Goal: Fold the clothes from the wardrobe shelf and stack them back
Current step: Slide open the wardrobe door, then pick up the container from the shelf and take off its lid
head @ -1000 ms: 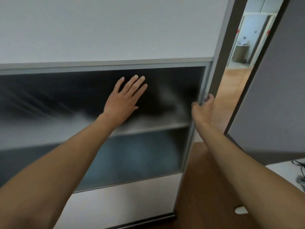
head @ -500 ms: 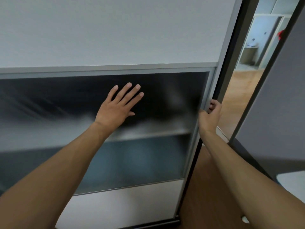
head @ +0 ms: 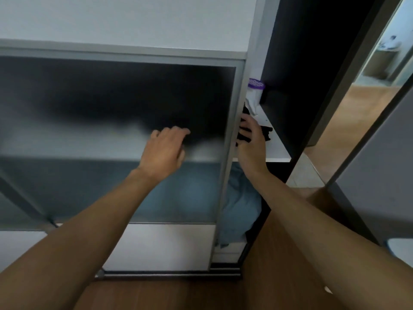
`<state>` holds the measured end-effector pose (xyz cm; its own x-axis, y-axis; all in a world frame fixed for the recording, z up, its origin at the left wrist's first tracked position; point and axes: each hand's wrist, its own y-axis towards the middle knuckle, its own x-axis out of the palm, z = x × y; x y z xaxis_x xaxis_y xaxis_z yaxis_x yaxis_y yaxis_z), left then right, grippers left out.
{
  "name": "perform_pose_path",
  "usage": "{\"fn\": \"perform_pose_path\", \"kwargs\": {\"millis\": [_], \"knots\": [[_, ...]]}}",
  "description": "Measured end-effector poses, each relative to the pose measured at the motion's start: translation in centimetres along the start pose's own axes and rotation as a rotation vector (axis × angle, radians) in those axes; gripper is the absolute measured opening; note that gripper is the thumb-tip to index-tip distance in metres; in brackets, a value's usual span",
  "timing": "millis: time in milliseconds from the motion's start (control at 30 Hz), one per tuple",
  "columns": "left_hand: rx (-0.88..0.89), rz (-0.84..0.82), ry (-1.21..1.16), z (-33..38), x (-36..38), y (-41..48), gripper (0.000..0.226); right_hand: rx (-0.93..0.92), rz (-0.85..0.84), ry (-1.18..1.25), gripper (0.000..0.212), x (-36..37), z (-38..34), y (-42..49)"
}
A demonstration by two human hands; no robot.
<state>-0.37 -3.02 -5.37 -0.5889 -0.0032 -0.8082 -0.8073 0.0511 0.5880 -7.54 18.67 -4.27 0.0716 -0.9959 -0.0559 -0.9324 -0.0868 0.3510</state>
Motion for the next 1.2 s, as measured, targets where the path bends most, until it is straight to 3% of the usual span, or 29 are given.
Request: {"fn": "perform_pose_path", "kwargs": {"millis": [67,200,267,367,467,700,1000,1100,1200], "knots": [[-0.116,-0.150,-0.050,2.0,0.4,1.1,0.025,-0.062,-0.168,-0.083,0.071,-0.1,-0.2,0.5],[-0.232,-0.331,-0.008,4.3,1.6,2.9,0.043,-0.124,-0.321,-0.440,0.056,-1.1,1.2,2.3],[-0.320,-0.336,-0.010,4.2,2.0,3.2,0.053,-0.013,-0.351,-0.644,0.054,-2.0,3.1,3.5],[-0.448,-0.283,0.010,2.1,2.4,3.0,0.046,0.154,-0.442,-0.938,0.059,-3.5,6.2,4.2],[-0.520,-0.268,0.042,-0.3,2.8,2.3,0.037,0.116,-0.442,-1.130,0.060,-4.4,9.0,3.3],[-0.589,-0.210,0.103,-4.4,2.5,0.2,0.035,-0.015,-0.336,-1.213,0.063,-3.9,10.3,2.5],[-0.673,-0.241,0.175,-7.0,1.6,-1.4,0.037,0.031,-0.445,-1.175,0.072,-5.0,9.9,3.3],[-0.789,-0.309,0.166,-6.5,1.1,-1.2,0.040,0.010,-0.496,-1.201,0.076,-5.5,9.9,3.4],[-0.892,-0.517,0.118,-5.0,0.9,-1.7,0.034,-0.021,-0.554,-1.243,0.076,-6.1,9.6,3.5]]}}
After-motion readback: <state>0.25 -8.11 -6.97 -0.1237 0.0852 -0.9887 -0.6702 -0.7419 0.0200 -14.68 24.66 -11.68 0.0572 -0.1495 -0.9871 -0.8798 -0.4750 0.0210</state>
